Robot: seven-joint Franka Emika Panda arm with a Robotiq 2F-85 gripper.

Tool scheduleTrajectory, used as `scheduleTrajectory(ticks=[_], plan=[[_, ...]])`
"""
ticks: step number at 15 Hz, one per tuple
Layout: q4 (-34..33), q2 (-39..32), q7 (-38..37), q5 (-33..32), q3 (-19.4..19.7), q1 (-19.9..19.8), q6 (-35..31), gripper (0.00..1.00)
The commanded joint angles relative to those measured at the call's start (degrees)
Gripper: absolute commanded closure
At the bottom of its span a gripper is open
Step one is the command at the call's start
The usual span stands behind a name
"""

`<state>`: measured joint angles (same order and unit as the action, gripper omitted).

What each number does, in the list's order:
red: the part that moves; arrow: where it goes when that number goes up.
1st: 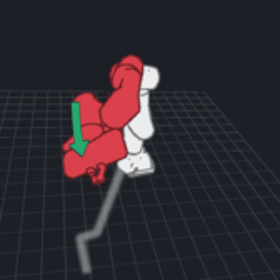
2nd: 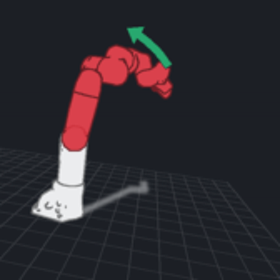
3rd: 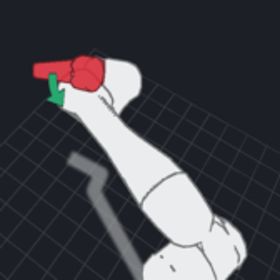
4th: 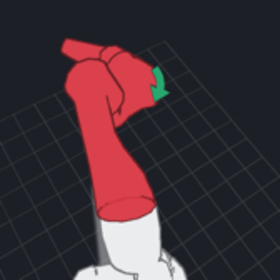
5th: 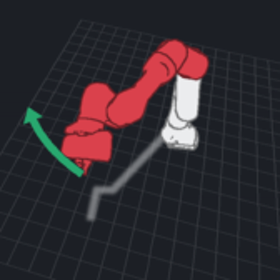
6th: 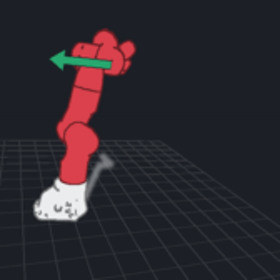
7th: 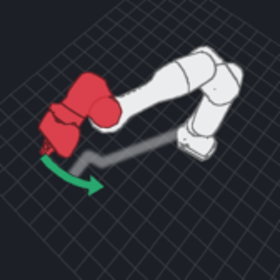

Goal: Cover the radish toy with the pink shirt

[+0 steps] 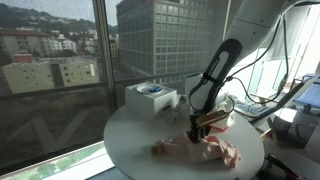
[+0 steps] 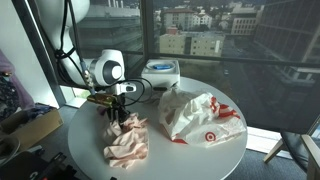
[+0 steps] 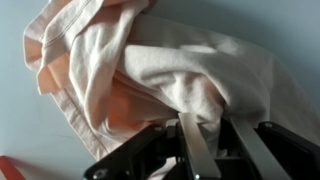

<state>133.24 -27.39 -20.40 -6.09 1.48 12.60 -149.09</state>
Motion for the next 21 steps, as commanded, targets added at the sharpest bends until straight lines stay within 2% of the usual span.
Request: scheduleTrajectory(ticks=[1, 4, 8, 10, 11, 12, 14, 16, 18, 21], plan=[[-0.56, 0.24, -0.52, -2.84, 3.75, 0.05, 0.43, 0.96], [-0.32, 0.76, -0.26, -4.06, 5.71, -0.32, 0.15, 0.96], [-0.76, 1.34, 1.12, -3.44, 3.96, -0.28, 1.35, 0.96], [0.76, 5.25, 0.38, -3.45, 2.62, 1.33, 3.17, 0.96], [2.63, 9.33, -0.9, -5.16, 2.57, 3.4, 4.39, 0.96], [3.4, 11.32, -1.53, -7.13, 2.56, 4.56, 4.58, 0.96], [4.65, 16.13, -6.28, -15.69, 3.67, 8.31, 5.17, 0.96], [5.46, 21.53, -12.0, -24.03, 2.21, 10.19, 7.9, 0.96], [5.84, 26.99, -17.46, -31.66, -1.22, 10.59, 12.03, 0.96], [6.45, 34.77, -23.42, -38.81, -9.35, 9.56, 18.7, 0.96]])
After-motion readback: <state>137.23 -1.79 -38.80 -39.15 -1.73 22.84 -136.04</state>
